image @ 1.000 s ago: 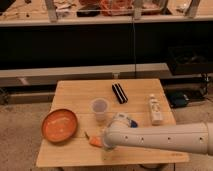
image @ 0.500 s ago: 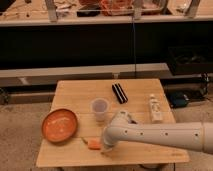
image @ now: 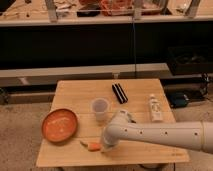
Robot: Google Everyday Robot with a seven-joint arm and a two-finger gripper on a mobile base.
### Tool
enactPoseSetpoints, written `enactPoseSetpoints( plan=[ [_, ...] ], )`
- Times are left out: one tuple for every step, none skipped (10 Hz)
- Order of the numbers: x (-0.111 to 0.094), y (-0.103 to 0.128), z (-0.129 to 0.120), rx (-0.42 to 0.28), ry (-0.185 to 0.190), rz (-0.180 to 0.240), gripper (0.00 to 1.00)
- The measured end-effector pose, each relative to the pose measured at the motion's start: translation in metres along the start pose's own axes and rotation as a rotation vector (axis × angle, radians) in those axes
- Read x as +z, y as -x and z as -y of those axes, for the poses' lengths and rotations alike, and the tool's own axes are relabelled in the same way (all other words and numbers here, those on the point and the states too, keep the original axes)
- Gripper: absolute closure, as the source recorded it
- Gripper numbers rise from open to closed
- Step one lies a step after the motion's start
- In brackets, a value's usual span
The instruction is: Place the pepper in the ceramic bowl
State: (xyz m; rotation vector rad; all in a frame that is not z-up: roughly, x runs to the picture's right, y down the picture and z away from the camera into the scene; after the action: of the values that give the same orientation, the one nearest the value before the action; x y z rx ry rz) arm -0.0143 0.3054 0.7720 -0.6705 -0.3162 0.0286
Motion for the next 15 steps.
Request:
enactPoseSetpoints(
  plan=[
    [-0.008,0.003,0.006,0.001,-0.016,0.002,1.0],
    [-0.015,0.005,0.01,0.004,-0.028,0.002,1.0],
    [-0.02,0.005,0.014,0.004,-0.037,0.001,1.0],
    [-0.02,0.006,0.015,0.001,-0.043,0.001,1.0],
    [-0.021,0.007,0.017,-0.002,-0.051,-0.001,1.0],
    [-0.022,0.009,0.019,-0.005,-0.055,-0.001,1.0],
    [-0.031,0.015,0.025,-0.008,-0.059,-0.003,1.0],
    [-0.038,0.022,0.029,-0.013,-0.061,-0.004,1.0],
    [-0.049,0.033,0.036,-0.023,-0.065,-0.005,1.0],
    [-0.054,0.039,0.042,-0.029,-0.069,-0.007,1.0],
    [-0.055,0.047,0.048,-0.038,-0.073,-0.008,1.0],
    [-0.054,0.055,0.053,-0.043,-0.075,-0.009,1.0],
    [-0.052,0.066,0.057,-0.055,-0.074,-0.005,1.0],
    [-0.052,0.068,0.06,-0.063,-0.082,-0.007,1.0],
    [-0.051,0.073,0.064,-0.071,-0.085,-0.011,1.0]
  ],
)
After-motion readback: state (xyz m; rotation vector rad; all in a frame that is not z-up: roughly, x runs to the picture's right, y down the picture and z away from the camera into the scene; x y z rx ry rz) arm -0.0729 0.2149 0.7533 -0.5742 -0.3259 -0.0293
